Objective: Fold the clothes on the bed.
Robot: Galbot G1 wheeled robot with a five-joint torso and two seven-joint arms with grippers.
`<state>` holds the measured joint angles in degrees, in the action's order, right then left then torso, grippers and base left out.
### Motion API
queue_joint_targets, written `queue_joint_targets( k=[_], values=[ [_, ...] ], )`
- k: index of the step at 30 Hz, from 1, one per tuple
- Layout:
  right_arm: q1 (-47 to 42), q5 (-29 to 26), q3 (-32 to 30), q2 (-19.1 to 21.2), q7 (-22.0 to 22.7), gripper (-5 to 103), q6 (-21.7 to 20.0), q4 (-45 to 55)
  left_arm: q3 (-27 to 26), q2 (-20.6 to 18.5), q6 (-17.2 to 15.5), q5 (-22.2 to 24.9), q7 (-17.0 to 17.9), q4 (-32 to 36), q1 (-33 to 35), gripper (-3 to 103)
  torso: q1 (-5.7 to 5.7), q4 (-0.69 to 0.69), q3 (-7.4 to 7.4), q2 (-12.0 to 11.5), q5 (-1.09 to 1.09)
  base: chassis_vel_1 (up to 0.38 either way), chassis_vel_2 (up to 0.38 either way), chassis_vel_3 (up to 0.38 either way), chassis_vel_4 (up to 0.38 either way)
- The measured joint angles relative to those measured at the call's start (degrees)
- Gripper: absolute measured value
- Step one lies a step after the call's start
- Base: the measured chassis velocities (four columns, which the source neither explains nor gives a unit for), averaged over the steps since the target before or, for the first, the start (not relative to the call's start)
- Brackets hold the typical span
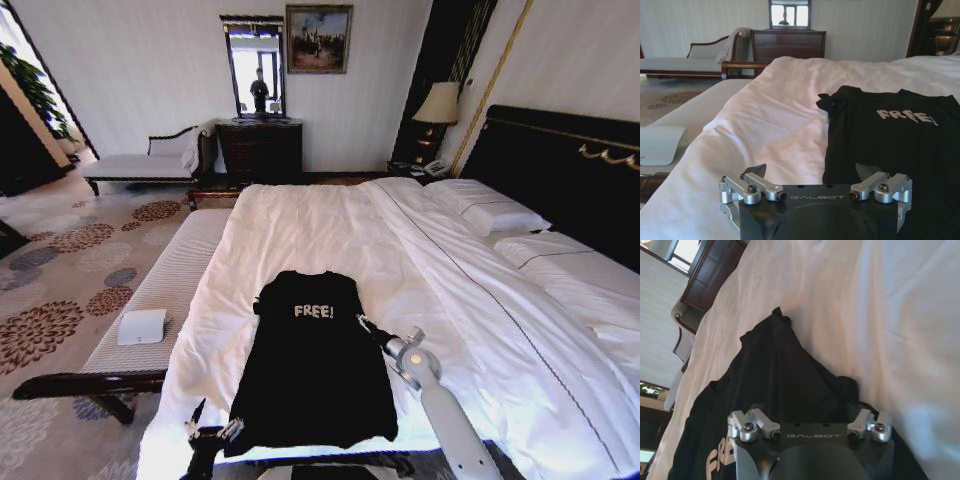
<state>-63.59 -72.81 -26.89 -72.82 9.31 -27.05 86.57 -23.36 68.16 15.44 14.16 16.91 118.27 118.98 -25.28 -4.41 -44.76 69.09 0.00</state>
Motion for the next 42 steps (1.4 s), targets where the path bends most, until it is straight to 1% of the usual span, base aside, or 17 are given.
queue_joint_targets(
  k=[3,4,5,6,8,11,14,15,16,17,18,19,22,32,36,40,42],
  values=[
    [0.20,0.04,-0.14,0.02,0.12,64,0.00,-0.48,-0.18,0.19,0.09,0.00,0.02,0.03,0.20,100,0.00,-0.01,0.00,0.00,0.00,0.000,0.000,0.000,0.000],
    [0.20,0.04,-0.14,0.02,0.12,64,0.00,-0.48,-0.18,0.19,0.09,0.00,0.02,0.03,0.20,100,0.00,-0.01,0.00,0.00,0.00,0.000,0.000,0.000,0.000],
    [0.31,0.04,-0.23,0.02,0.13,58,0.00,-0.66,-0.19,0.32,0.13,-0.01,0.02,0.05,0.26,100,0.00,0.00,0.00,0.00,0.00,0.000,0.000,0.000,0.000],
    [0.39,0.04,-0.33,0.02,0.14,58,-0.01,-0.75,-0.18,0.39,0.14,-0.02,0.03,0.06,0.33,100,0.00,0.00,0.00,0.00,0.00,0.000,0.000,0.000,0.000],
    [0.49,0.02,-0.53,0.01,0.15,47,-0.01,-0.78,-0.04,0.49,0.16,-0.15,0.03,0.08,0.41,100,0.00,0.00,0.00,0.00,0.00,0.000,0.000,0.000,0.000],
    [0.49,-0.03,-0.67,0.04,0.16,42,-0.01,-0.78,-0.02,0.52,0.20,-0.26,0.03,0.17,0.51,100,0.00,0.00,0.00,0.00,0.00,0.000,0.000,0.000,0.000],
    [0.39,-0.11,-0.74,0.19,0.19,25,0.00,-0.65,-0.03,0.53,0.22,-0.01,0.14,0.48,0.64,100,0.00,0.00,0.00,0.00,0.00,0.000,0.000,0.000,0.000],
    [0.39,-0.11,-0.74,0.19,0.19,25,0.00,-0.65,-0.03,0.53,0.22,-0.01,0.14,0.48,0.64,100,0.00,0.00,0.00,0.00,0.00,0.000,0.000,0.000,0.000],
    [0.28,-0.13,-0.71,0.24,0.20,20,0.00,-0.62,-0.02,0.55,0.19,0.40,0.21,0.73,0.75,100,0.00,0.00,0.00,0.00,0.00,0.000,0.000,0.000,0.000],
    [0.18,-0.13,-0.65,0.26,0.20,20,0.00,-0.59,-0.01,0.60,0.17,0.56,0.22,0.91,0.83,100,0.00,0.00,0.00,0.00,0.00,0.000,0.000,0.000,0.000],
    [0.13,-0.13,-0.63,0.26,0.20,14,0.00,-0.57,-0.01,0.68,0.17,0.57,0.23,1.00,0.89,100,0.00,0.00,0.00,0.00,0.01,0.000,0.000,0.000,0.000],
    [0.13,-0.13,-0.63,0.26,0.20,14,0.00,-0.57,-0.01,0.68,0.17,0.57,0.23,1.00,0.89,100,0.00,0.00,0.00,0.00,0.01,0.000,0.000,0.000,0.000],
    [0.11,-0.16,-0.62,0.24,0.20,1,0.00,-0.50,-0.01,1.06,0.17,1.05,0.27,1.18,1.16,100,0.00,0.00,0.00,0.00,0.00,0.000,0.000,0.000,0.000],
    [0.59,0.16,-0.35,0.68,0.34,0,-0.09,-0.01,-0.18,1.32,0.47,1.70,0.29,1.39,1.76,100,0.00,0.00,0.00,0.00,0.00,0.000,0.000,0.000,0.000],
    [0.69,2.87,-0.15,1.44,-0.07,0,0.04,0.69,-0.12,1.36,0.47,1.81,0.29,1.40,1.77,100,0.00,0.00,0.00,0.00,0.01,0.000,0.000,0.000,0.000],
    [1.48,10.01,0.10,4.25,-1.98,0,1.84,2.27,0.08,1.58,0.58,1.38,0.29,1.51,1.71,100,0.00,0.00,0.00,0.00,0.01,0.000,0.000,0.000,0.000],
    [1.88,11.58,0.19,5.27,-2.42,0,2.33,2.45,0.11,1.61,0.60,1.31,0.29,1.57,1.70,100,0.00,0.00,0.00,0.00,0.01,0.000,0.000,0.000,0.000]
  ],
)
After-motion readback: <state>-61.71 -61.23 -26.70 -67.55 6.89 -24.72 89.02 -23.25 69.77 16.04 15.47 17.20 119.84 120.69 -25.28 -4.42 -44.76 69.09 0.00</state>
